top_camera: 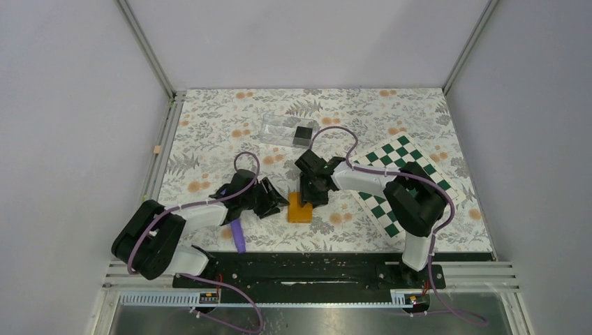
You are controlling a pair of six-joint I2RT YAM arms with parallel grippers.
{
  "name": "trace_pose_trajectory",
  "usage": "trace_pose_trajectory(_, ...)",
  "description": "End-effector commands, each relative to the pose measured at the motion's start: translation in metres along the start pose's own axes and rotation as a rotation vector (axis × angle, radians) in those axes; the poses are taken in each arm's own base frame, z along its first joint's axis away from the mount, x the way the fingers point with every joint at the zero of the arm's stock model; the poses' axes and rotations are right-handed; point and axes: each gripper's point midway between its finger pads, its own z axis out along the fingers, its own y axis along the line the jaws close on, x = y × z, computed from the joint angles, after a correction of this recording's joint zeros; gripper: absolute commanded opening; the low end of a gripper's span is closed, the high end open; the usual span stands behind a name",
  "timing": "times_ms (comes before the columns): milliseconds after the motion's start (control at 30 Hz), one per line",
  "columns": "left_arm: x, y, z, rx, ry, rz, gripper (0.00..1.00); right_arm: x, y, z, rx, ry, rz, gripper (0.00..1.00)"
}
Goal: Put the credit cards into the card holder
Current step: Open the card holder.
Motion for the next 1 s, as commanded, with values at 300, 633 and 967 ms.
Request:
trace_pose_trajectory(300, 0.023, -0.01, 0.01, 0.16, 0.163, 0.042, 0.41, 0.001, 0.019, 0.009, -0.351, 0.08, 0.21, 0.39)
trace_pose_trajectory(633, 0.016, -0.033, -0.015, 0.21, 0.124, 0.121, 0.37, -0.012, 0.031, -0.021, -0.548, -0.006, 0.252, 0.0)
trace_pose_trajectory(967, -0.01, -0.034, -0.057, 0.112, -0.057, 0.24, 0.69, -0.028, 0.041, -0.084, -0.646, -0.138, 0.191, 0.0)
